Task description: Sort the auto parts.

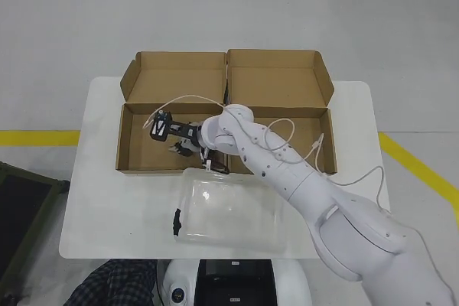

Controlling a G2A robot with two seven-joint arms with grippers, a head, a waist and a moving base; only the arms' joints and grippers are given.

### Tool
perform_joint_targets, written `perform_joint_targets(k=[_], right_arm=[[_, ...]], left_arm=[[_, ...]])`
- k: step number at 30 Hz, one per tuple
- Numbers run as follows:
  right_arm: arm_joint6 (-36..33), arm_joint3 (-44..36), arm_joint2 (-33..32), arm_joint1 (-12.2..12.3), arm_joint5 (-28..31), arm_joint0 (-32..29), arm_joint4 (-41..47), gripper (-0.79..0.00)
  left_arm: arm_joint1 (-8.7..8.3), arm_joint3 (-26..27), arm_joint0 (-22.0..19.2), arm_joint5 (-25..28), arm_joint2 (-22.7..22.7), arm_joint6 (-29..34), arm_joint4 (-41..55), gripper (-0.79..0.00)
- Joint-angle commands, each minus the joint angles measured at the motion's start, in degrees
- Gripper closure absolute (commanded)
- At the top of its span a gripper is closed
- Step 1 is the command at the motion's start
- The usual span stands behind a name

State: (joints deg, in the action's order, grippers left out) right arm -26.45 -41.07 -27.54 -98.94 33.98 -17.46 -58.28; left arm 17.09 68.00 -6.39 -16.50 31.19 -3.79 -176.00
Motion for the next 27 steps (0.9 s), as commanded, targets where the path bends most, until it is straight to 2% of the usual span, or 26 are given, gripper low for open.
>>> perform_joint_targets(k=[1,6,11,12,13,16,17,18,22,27], right_arm=[[0.2,-2.2,-0.9,0.5,0.1,-0.2,-0.6,-0.369],[0.0,-10.7,-4.8,3.1,-0.4,-2.8,-2.2,-0.372],[-1.7,-22.2,-11.3,7.1,-0.9,-8.9,-5.6,-0.391],[-1.9,-25.1,-12.8,7.9,-0.7,-10.5,-6.4,-0.431],[-2.5,-27.7,-14.3,8.7,-0.7,-12.3,-7.1,-0.514],[-4.0,-35.7,-18.9,11.0,-0.6,-17.6,-10.1,-0.613],[-4.3,-38.2,-20.3,11.6,-0.6,-19.3,-10.9,-0.751],[-4.3,-40.8,-21.8,12.2,-0.5,-21.0,-11.8,-0.785],[-3.9,-49.5,-27.3,14.2,-0.7,-27.3,-15.1,-0.785],[-0.8,-56.4,-33.2,15.9,-0.4,-33.7,-17.3,-0.785]], left_arm=[[0.00,0.0,0.0,0.0,0.0,0.0,0.0,-0.785],[0.00,0.0,0.0,0.0,0.0,0.0,0.0,-0.785],[0.00,0.0,0.0,0.0,0.0,0.0,0.0,-0.785],[0.00,0.0,0.0,0.0,0.0,0.0,0.0,-0.785],[0.00,0.0,0.0,0.0,0.0,0.0,0.0,-0.785],[0.00,0.0,0.0,0.0,0.0,0.0,0.0,-0.785],[0.00,0.0,0.0,0.0,0.0,0.0,0.0,-0.785],[0.00,0.0,0.0,0.0,0.0,0.0,0.0,-0.785],[0.00,0.0,0.0,0.0,0.0,0.0,0.0,-0.785],[0.00,0.0,0.0,0.0,0.0,0.0,0.0,-0.785]])
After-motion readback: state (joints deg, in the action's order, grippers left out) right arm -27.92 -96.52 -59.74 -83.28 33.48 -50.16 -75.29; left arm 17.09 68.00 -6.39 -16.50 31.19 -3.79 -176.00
